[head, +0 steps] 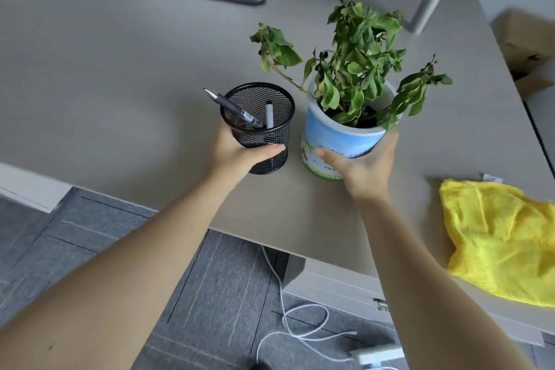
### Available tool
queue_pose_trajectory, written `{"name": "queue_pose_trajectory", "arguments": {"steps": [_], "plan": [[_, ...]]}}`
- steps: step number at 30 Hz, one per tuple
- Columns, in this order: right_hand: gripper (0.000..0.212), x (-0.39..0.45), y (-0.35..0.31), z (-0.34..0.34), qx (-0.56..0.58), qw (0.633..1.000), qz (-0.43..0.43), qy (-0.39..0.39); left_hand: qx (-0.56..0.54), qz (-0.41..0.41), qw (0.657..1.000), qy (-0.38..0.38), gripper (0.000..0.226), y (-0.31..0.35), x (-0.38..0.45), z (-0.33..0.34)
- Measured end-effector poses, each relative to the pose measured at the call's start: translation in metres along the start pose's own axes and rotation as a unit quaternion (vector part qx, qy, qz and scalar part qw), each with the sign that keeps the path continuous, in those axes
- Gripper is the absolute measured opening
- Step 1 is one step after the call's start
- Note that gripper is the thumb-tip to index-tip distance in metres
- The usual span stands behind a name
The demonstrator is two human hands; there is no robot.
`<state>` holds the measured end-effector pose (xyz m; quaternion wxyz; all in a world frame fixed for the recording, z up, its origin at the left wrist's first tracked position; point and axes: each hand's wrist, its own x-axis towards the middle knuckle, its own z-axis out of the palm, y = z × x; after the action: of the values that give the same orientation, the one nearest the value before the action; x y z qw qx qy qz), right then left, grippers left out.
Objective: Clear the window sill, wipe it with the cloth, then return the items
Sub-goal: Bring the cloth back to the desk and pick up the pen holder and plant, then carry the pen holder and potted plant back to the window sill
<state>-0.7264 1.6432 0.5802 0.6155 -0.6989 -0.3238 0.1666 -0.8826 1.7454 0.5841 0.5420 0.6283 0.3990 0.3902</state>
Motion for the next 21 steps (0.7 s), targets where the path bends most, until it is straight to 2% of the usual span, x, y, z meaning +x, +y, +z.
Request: {"name": "queue_pose_trajectory", "arguments": {"steps": [9, 12, 15, 19, 21], "plan": [[0.1, -0.003, -0.006, -0.002, 0.027, 0.999, 0.009, 0.027, -0.008, 0.011, 1.0, -0.011, 0.057, 0.012, -0.014, 0.003], [0.103, -0.009, -0.024, -0.018, 0.047, 0.998, 0.004, 0.048, -0.006, -0.013, 1.0, -0.019, 0.069, 0.027, -0.024, 0.006], [0.104, -0.018, -0.047, -0.05, 0.047, 0.997, -0.004, 0.065, 0.001, -0.02, 0.999, -0.038, 0.079, 0.05, -0.037, 0.02], [0.102, -0.037, -0.068, -0.118, 0.049, 0.994, -0.01, 0.098, 0.026, -0.003, 0.997, -0.067, 0.079, 0.088, -0.066, 0.064], [0.094, -0.051, -0.075, -0.162, 0.039, 0.991, -0.012, 0.128, 0.03, 0.011, 0.996, -0.087, 0.077, 0.108, -0.088, 0.095]]}}
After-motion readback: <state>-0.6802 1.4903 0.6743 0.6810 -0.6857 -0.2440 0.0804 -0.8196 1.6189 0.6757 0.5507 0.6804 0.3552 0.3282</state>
